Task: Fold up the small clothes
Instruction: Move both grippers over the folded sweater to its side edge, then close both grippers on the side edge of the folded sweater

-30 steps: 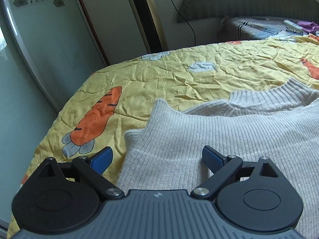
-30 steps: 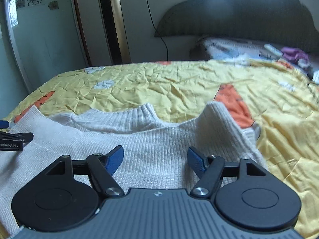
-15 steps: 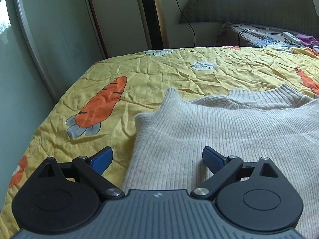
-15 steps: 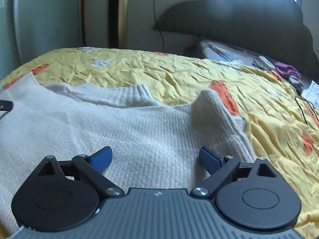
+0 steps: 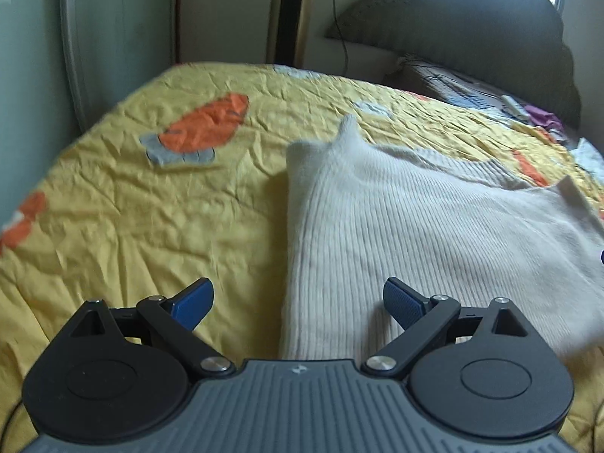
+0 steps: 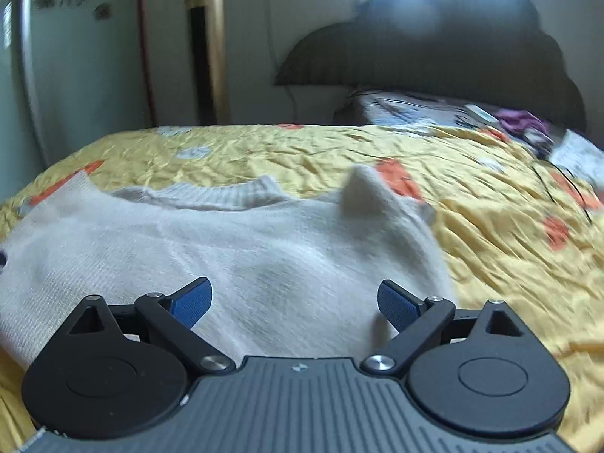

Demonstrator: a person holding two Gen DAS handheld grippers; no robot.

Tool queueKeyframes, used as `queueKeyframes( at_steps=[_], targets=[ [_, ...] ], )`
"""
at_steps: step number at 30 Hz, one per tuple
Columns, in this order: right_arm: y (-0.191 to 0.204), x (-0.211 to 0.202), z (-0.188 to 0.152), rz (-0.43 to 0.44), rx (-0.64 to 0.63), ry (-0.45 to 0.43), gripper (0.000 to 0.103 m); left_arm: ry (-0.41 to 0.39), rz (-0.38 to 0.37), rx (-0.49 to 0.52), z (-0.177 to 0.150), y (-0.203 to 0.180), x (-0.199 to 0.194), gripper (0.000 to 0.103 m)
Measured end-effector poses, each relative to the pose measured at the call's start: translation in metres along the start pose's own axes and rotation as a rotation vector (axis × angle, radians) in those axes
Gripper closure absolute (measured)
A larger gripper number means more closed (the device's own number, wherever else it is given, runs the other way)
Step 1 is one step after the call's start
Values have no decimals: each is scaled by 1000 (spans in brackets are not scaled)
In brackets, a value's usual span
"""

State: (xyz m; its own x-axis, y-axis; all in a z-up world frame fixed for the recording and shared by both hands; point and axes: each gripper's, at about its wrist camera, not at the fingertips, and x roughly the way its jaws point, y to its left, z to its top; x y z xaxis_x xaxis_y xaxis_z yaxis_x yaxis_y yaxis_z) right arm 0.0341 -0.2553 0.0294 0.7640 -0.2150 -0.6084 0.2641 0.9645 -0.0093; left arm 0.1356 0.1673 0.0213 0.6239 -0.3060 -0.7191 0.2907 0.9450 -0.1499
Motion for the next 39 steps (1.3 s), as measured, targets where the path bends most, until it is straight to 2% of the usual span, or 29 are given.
queueKeyframes(
  at_steps=[3,4,5,8,10,11,12,13,14,16,17,18,19,23,28,34,37,39],
  targets=[
    [-34,-16,-12,-51,102,-18,0,62,-118,-33,-10,9,8,5],
    [-45,-17,-16,-62,134,1,0,84,-164,-51,-12,11,13,5],
    [-55,-14,-19,-52,162,36,0,62,-172,-50,-14,9,13,4],
    [-82,1,-30,33,292,134,0,42,-212,-46,-14,5,18,4],
    [-95,15,-38,182,420,162,2,37,-235,-77,-11,4,22,5],
    [-99,18,-39,240,452,136,5,37,-249,-95,-9,4,23,6],
    [-103,27,-37,313,495,153,5,36,-250,-111,-8,4,24,9],
    [-106,35,-34,366,533,163,5,35,-239,-118,-7,4,25,24],
    [-108,43,-29,396,557,175,5,34,-223,-118,-6,3,25,46],
    [-112,59,-24,463,603,190,9,37,-228,-153,-6,7,23,63],
    [-114,64,-23,484,620,198,20,31,-234,-171,-6,9,21,74],
    [-115,68,-23,483,635,214,48,22,-234,-182,-5,9,17,78],
    [-115,72,-23,454,633,238,65,15,-227,-191,-5,7,12,81],
    [-118,66,-26,465,630,225,67,-27,-196,-200,2,-9,-12,85],
    [-122,37,-7,449,553,180,71,-86,-241,-229,7,-23,-53,86],
    [-138,3,-5,434,496,185,73,-33,-269,-261,-20,-30,-70,86],
    [-151,0,-14,437,524,206,73,9,-190,-204,-33,-32,-57,85],
    [-152,9,-20,408,521,241,68,46,-142,-179,-40,-33,-48,82]
  ],
)
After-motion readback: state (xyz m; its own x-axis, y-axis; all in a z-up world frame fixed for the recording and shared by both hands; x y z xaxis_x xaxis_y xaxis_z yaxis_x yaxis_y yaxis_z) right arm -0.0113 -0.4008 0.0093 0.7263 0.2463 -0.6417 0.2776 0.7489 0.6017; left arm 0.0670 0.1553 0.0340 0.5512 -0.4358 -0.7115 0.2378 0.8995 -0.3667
